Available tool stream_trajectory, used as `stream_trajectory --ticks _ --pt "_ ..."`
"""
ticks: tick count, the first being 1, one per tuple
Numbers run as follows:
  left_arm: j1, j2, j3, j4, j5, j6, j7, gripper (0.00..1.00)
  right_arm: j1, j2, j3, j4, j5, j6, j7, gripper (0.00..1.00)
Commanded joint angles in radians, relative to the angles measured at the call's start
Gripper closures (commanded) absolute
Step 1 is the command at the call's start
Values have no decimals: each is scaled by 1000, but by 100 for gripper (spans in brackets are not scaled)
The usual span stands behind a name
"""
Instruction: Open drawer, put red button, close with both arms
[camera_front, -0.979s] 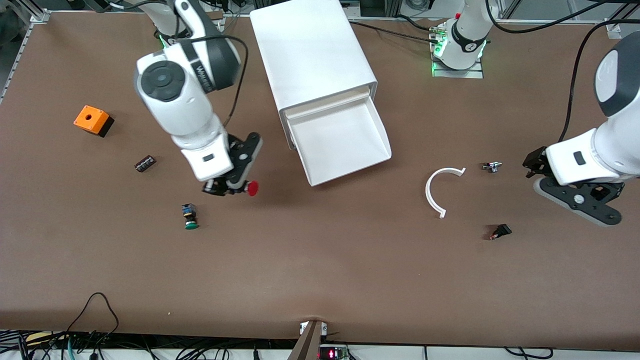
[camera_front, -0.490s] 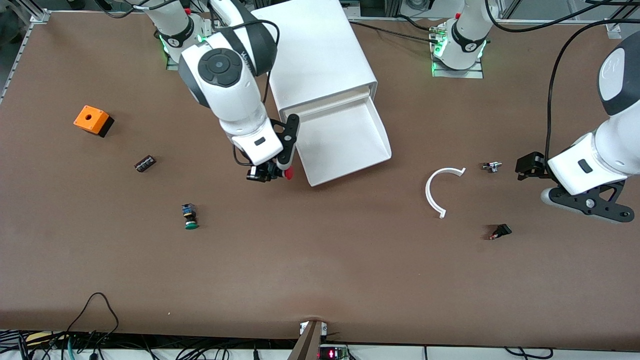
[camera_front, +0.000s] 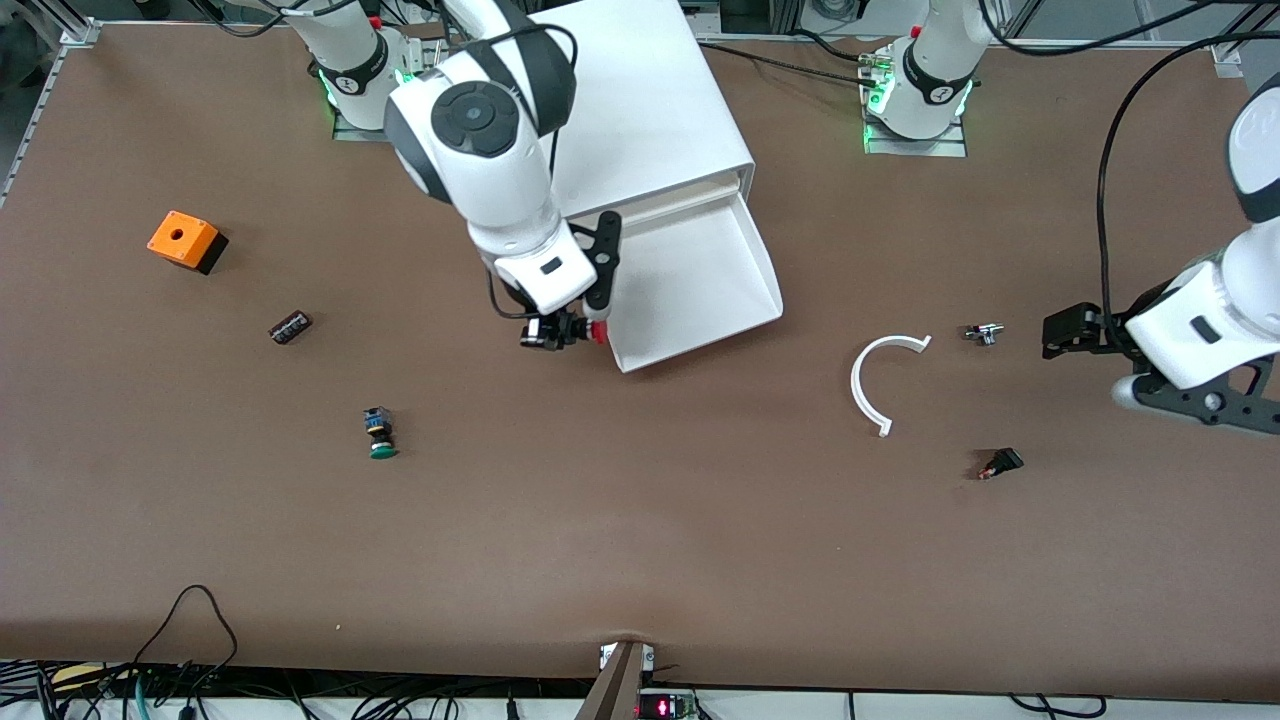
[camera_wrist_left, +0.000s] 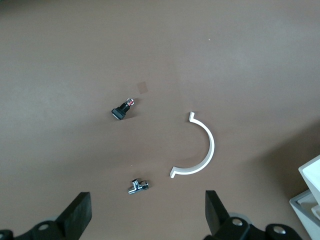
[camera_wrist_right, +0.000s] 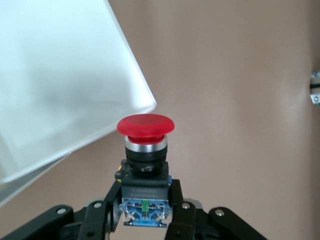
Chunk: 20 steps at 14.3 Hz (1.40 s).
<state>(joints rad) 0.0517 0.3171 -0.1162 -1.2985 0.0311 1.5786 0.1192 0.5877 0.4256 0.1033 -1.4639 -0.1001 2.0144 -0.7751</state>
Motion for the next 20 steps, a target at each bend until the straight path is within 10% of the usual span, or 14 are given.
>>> stream_trajectory --ticks 1,20 --pt "-18 -245 62 -330 -45 127 -42 0 40 16 -8 57 -13 -71 -39 78" --pt "-104 -365 122 -483 -11 144 -73 0 195 212 -13 223 -1 -75 -196 78"
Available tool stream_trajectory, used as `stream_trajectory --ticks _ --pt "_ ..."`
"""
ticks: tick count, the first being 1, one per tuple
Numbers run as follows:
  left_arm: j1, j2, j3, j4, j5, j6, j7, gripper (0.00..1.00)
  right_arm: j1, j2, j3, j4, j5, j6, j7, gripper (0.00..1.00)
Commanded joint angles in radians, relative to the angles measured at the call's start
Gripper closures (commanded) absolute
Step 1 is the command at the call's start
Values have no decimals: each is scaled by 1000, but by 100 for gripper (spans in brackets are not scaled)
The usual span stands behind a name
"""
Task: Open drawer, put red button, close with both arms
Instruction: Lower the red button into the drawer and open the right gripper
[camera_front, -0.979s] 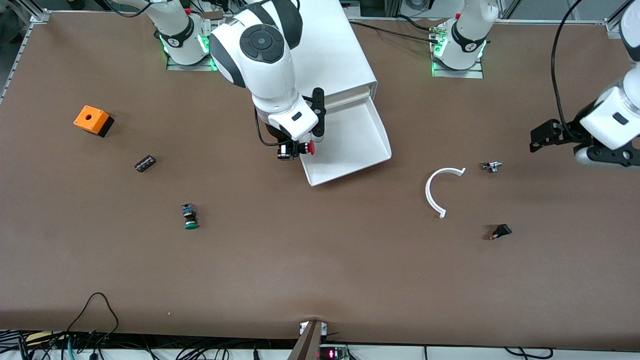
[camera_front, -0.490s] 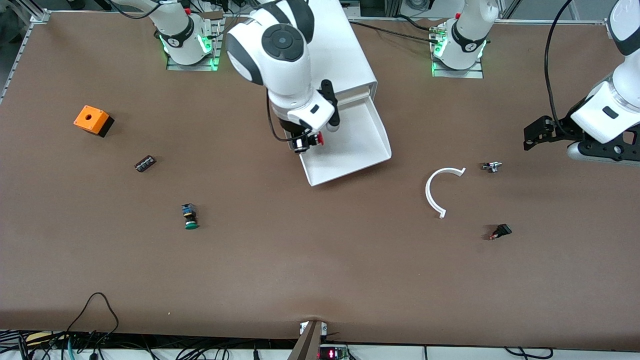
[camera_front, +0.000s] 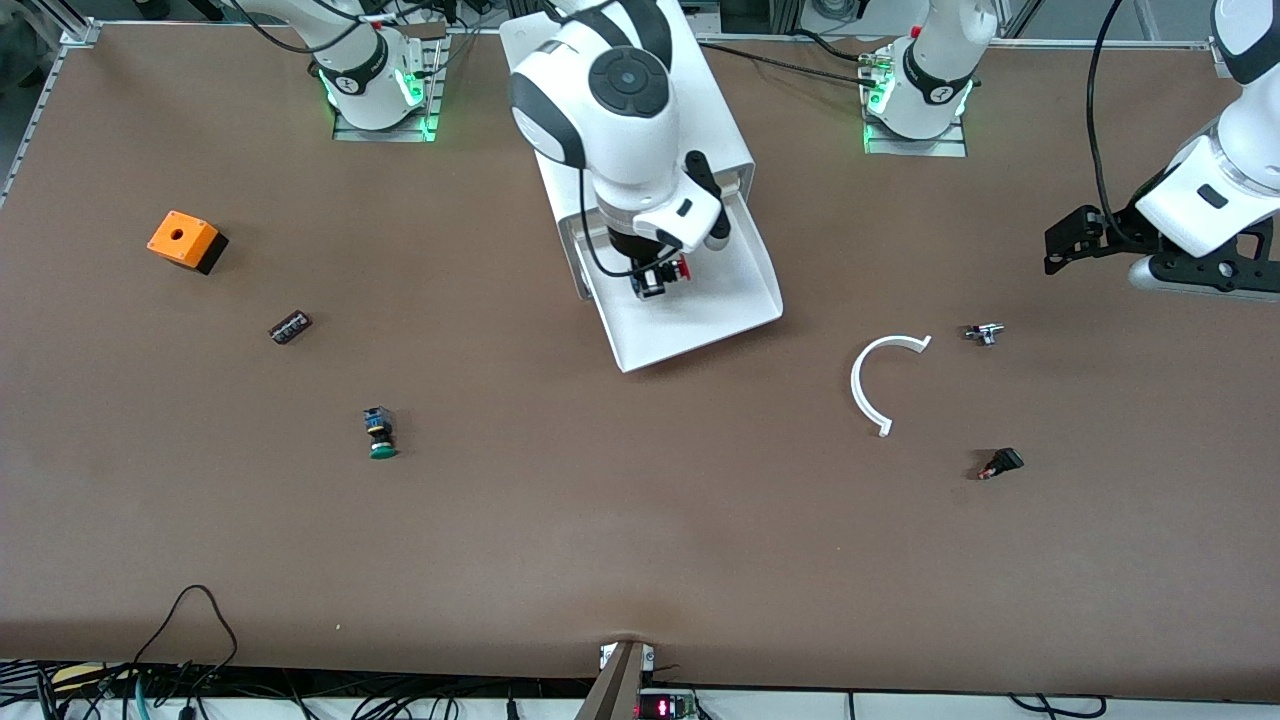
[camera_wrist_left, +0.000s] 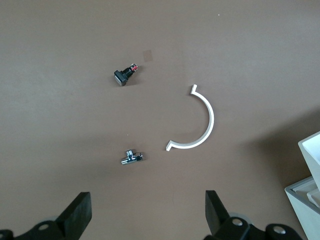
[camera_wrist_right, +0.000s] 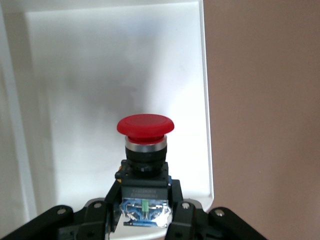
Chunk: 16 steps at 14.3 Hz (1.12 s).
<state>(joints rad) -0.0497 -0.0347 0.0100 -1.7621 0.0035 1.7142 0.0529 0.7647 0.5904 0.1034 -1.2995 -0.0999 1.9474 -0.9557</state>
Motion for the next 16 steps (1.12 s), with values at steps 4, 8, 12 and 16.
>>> stream_trajectory --ticks 4,8,12,16 --pt "-2 -13 -4 -17 16 -1 -10 0 50 68 -36 54 -9 -21 -20 78" --pt "-7 -13 -10 -16 16 -2 -11 0 48 95 -37 52 -11 -8 -24 77" --pt "-9 -11 -15 -14 16 -5 -16 0 71 117 -68 54 -11 1 -24 76" --pt "-9 -11 -16 -14 16 -7 -16 0 97 127 -71 54 -11 -1 11 74"
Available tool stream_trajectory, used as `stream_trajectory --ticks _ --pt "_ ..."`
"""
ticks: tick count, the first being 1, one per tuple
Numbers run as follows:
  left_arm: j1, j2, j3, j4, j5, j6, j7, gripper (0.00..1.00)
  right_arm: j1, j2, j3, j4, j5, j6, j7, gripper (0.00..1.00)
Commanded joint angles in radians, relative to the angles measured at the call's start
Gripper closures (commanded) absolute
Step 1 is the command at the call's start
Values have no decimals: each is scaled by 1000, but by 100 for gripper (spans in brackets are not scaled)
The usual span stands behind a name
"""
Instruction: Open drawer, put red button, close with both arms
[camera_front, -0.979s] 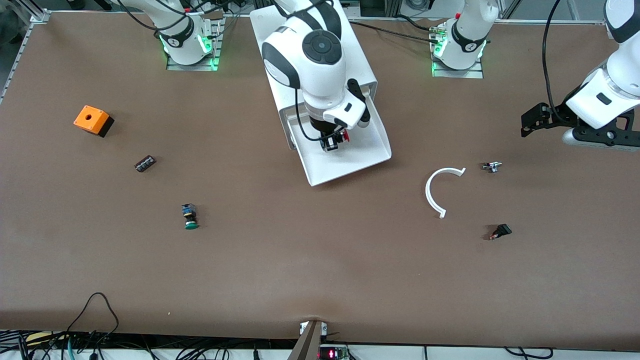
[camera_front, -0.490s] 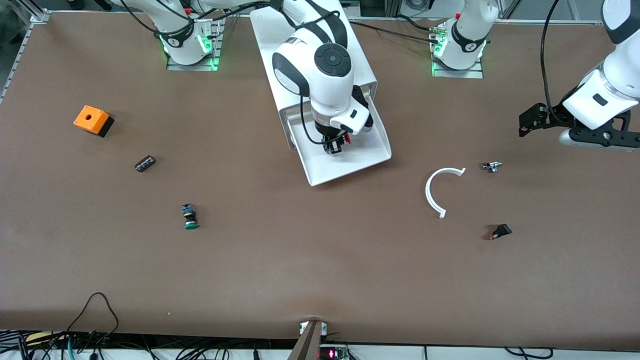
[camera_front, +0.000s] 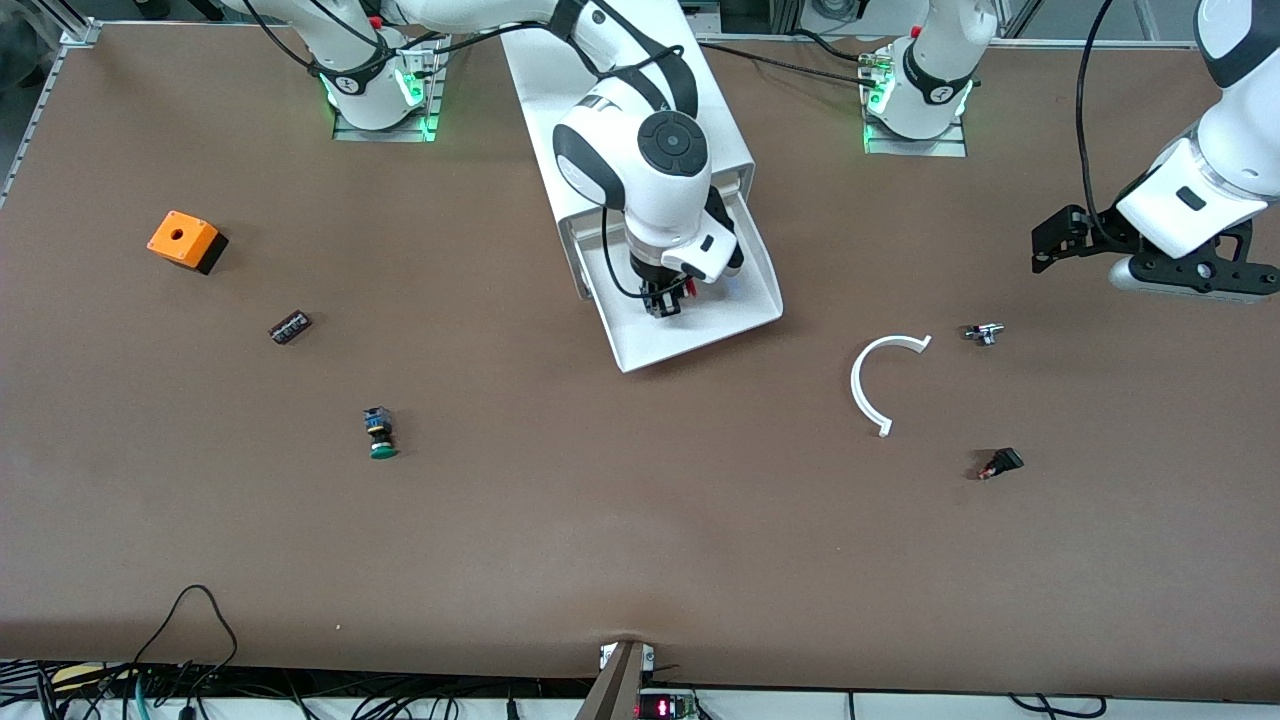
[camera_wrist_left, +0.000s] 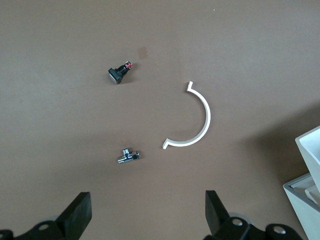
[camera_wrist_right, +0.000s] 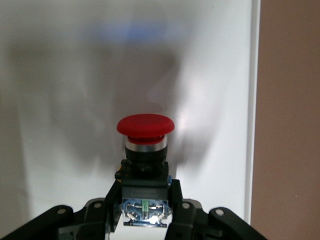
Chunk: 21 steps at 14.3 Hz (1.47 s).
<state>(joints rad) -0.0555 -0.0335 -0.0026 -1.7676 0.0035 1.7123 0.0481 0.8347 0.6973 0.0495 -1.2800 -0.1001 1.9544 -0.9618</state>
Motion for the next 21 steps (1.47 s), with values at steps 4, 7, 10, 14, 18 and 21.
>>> stream_trajectory --ticks 4,7,10,14,18,21 --pt "-3 -13 -2 -10 16 -7 -11 0 34 21 -17 34 -12 -9 46 28" --pt "-3 -13 -3 -9 16 -14 -11 0 37 16 -33 37 -10 -22 43 0" --pt "-3 -13 -4 -9 16 -14 -13 0 37 1 -69 63 -3 -61 40 0" --pt "-3 -9 -4 -7 16 -23 -14 0 35 -15 -86 180 -1 -127 43 0" --pt "-6 -6 -5 5 15 -28 -43 0 32 -117 -144 188 38 -186 44 0" --pt "-4 -6 -4 8 13 -72 -44 0 24 -166 -169 186 69 -195 47 0"
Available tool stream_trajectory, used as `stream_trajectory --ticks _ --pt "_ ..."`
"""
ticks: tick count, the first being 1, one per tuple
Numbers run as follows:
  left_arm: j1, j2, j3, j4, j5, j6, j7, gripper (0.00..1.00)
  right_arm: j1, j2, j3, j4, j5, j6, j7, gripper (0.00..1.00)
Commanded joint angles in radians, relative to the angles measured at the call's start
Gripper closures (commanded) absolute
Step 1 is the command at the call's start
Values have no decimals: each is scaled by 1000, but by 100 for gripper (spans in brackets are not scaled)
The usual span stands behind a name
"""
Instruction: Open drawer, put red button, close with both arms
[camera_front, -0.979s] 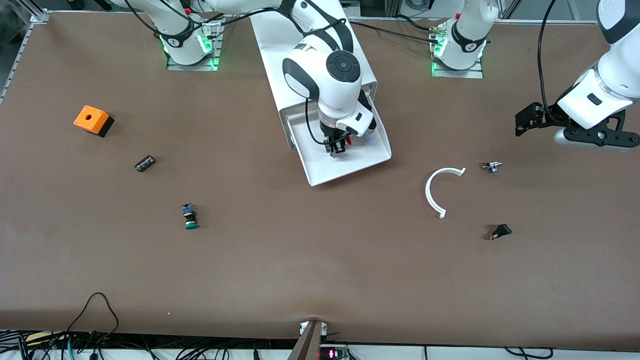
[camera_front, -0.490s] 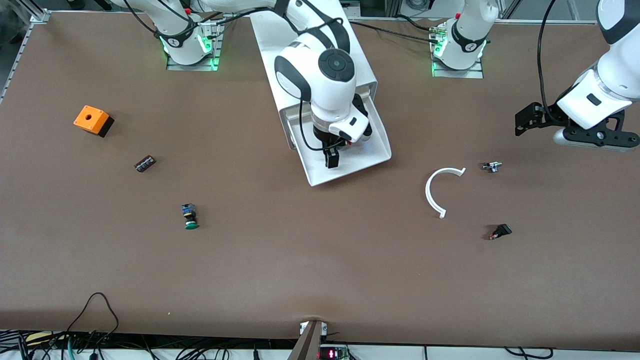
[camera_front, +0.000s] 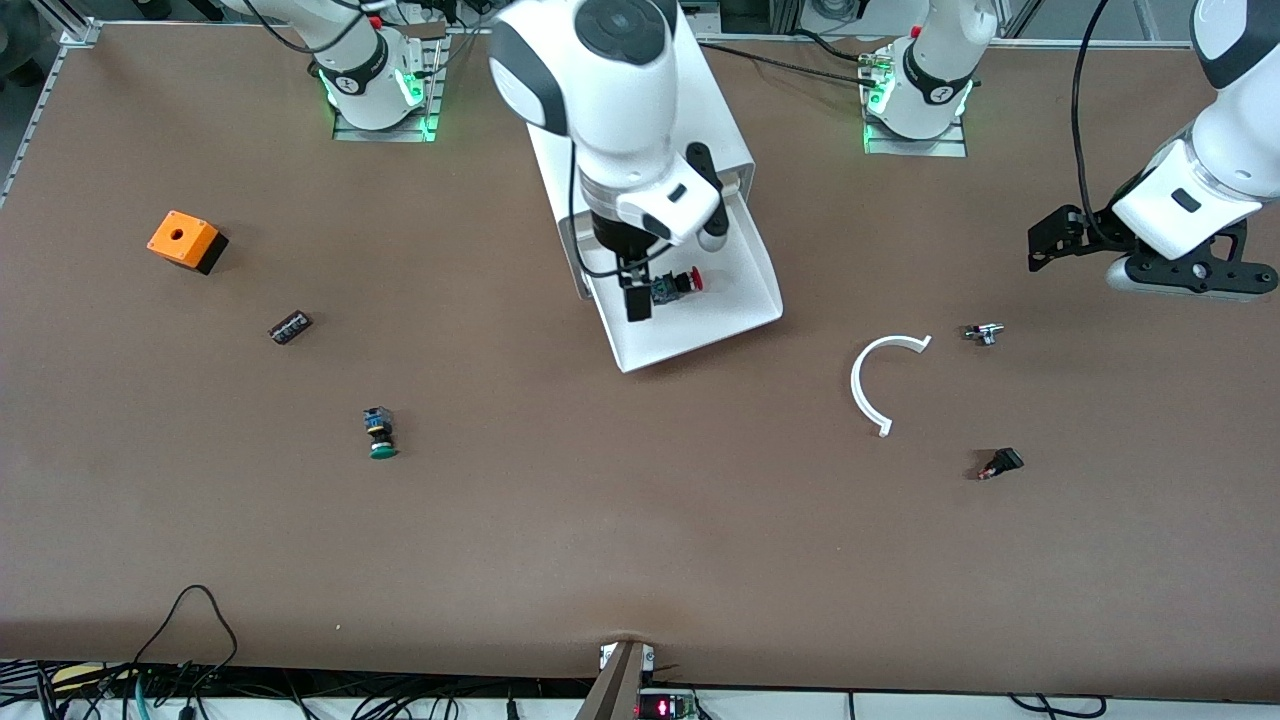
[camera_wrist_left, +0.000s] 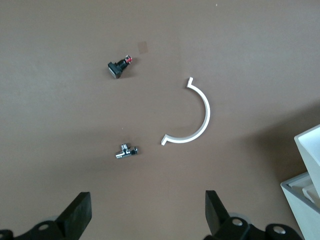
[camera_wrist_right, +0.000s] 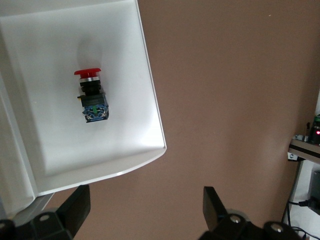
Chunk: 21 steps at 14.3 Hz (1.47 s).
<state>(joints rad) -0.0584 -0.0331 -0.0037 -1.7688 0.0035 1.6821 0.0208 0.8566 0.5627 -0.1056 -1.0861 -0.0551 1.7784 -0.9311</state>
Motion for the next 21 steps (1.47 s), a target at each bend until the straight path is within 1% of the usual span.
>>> stream_trajectory --ticks 1,4,6,10,11,13,17,19,21 --pt "2 -7 -1 9 12 -48 -15 0 -1 -41 -16 -8 24 -16 29 0" --pt "2 -2 -2 31 4 -51 -18 0 -10 -70 -22 -12 23 -11 245 0" --pt "3 4 -1 38 -2 -55 -18 0 -39 -86 -23 -12 23 -10 355 0" --pt "8 51 -1 118 0 -94 -15 0 -126 -103 -26 -20 24 -10 561 0" --pt "11 70 1 133 0 -94 -7 0 -151 -106 -26 -32 26 -13 622 0" --pt "9 97 -1 141 1 -97 -7 0 -191 -150 -26 -113 29 -10 800 0" --pt "11 98 8 138 1 -128 -16 0 -241 -173 -22 -152 26 -56 1082 0" --pt "11 96 8 140 0 -147 -16 0 -284 -175 -17 -153 26 -103 1143 0" --pt "11 96 8 140 0 -147 -18 0 -364 -197 -14 -155 34 -137 1137 0"
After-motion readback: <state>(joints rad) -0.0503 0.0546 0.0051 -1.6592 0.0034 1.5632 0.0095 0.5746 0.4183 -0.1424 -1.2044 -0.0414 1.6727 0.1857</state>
